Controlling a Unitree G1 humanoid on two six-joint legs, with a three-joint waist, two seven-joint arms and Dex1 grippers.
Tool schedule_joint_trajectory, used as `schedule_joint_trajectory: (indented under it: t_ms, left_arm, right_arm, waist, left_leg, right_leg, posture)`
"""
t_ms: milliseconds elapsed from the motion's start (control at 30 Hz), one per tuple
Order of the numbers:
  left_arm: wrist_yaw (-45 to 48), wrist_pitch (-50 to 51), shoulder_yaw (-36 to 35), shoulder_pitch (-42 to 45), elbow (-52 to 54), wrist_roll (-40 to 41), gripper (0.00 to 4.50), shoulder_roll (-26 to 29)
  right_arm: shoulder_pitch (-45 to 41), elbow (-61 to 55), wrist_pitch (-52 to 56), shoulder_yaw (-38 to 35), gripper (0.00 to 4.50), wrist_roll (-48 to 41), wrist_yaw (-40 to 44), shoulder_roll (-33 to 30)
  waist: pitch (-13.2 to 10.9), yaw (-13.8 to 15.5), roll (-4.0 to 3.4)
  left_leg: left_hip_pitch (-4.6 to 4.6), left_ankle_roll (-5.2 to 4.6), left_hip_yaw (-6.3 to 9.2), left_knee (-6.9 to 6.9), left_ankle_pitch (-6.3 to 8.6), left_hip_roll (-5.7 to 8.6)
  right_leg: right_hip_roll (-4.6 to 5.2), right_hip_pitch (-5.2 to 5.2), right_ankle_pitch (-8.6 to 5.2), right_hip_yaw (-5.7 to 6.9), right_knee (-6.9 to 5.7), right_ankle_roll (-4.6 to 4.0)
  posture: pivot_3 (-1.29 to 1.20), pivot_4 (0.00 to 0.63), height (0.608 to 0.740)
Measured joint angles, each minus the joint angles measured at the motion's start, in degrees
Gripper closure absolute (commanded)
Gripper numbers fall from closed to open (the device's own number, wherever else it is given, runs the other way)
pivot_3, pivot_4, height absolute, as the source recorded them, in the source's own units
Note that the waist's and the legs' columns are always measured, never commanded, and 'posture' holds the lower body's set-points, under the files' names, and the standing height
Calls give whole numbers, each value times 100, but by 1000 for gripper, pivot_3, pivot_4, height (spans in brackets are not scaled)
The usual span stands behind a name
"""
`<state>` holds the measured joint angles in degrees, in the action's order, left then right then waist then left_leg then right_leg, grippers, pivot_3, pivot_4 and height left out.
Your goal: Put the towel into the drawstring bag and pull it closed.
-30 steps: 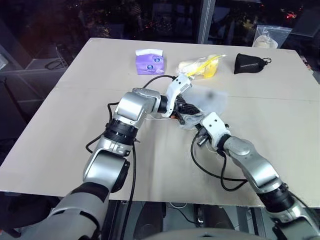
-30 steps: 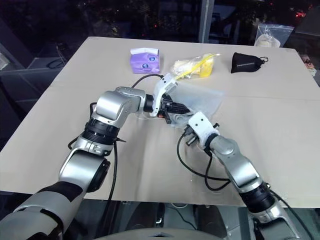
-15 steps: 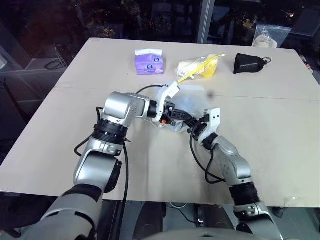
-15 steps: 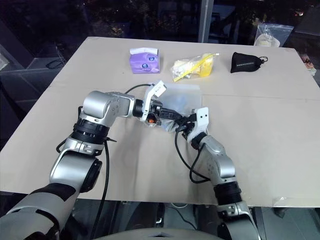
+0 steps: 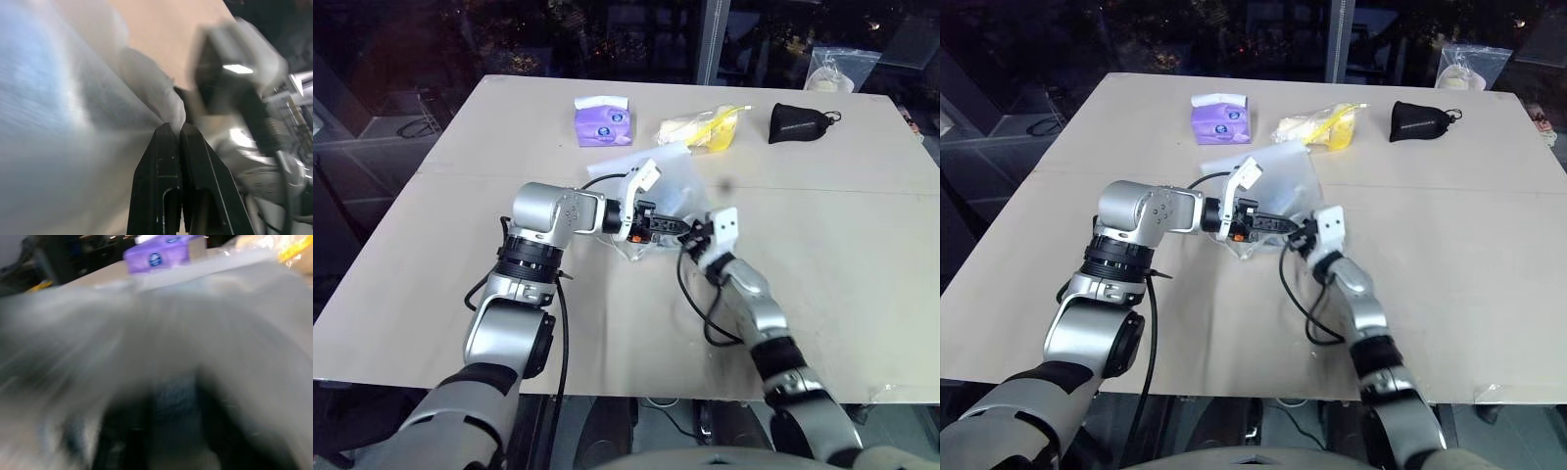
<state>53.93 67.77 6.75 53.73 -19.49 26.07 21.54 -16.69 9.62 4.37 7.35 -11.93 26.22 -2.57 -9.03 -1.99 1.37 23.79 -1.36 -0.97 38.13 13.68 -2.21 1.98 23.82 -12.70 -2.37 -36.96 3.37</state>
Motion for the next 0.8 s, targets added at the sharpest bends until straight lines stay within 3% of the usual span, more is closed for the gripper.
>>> schedule_joint_trajectory:
  t_ms: [33, 200, 333, 533, 733, 800]
  left_arm:
    - [41, -320, 41, 35, -198, -77, 4500, 24]
    - [296, -1230, 140, 204, -736, -380, 4500, 103]
    - [560, -1962, 289, 241, -931, -608, 4500, 118]
    - [963, -2969, 341, 234, -945, -900, 4500, 224]
    - [1105, -3546, 448, 119, -958, -1120, 4500, 281]
    - [1110, -3613, 448, -23, -836, -1132, 4500, 320]
  right_arm:
    - [482, -990, 550, 187, 1978, -121, 156, -398]
    - [1435, -3611, 2263, 338, 1978, -630, 374, -1630]
    - [1487, -4290, 3019, 177, 1978, -523, -114, -1824]
    - [635, -3084, 3136, 29, 1978, 425, -1205, -1551]
    - [-780, -487, 2249, 18, 1978, 852, -1540, -972]
    - [-1014, 9, 1921, -99, 2493, 809, -1488, -810]
  waist:
    - [-3, 7, -4]
    - [-4, 1, -5]
    - [-3, -4, -3]
    - [-4, 1, -2]
    - [-4, -9, 1]
    - [-5, -22, 0]
  left_leg:
    - [2, 0, 1, -4, 0, 0]
    - [-2, -1, 3, -7, 0, -2]
    - [-7, -2, 2, -5, 0, -3]
    - [-2, -2, -16, 7, 0, -2]
    - [5, -2, -16, -4, 0, -3]
    - [5, -2, -16, -9, 0, -4]
  right_leg:
    - [0, 1, -3, 2, 2, 2]
    - [-6, 4, -5, 3, 2, 1]
    - [-10, 3, -17, -1, 2, -21]
    - [-7, 3, -10, -16, 6, -13]
    - [-9, 14, -2, -15, 9, 2]
    - [-8, 16, -2, -15, 9, 2]
  posture:
    - [0, 150, 740]
    - [0, 150, 740]
    - [0, 150, 740]
    - [0, 150, 740]
    - [0, 150, 740]
    - [0, 150, 740]
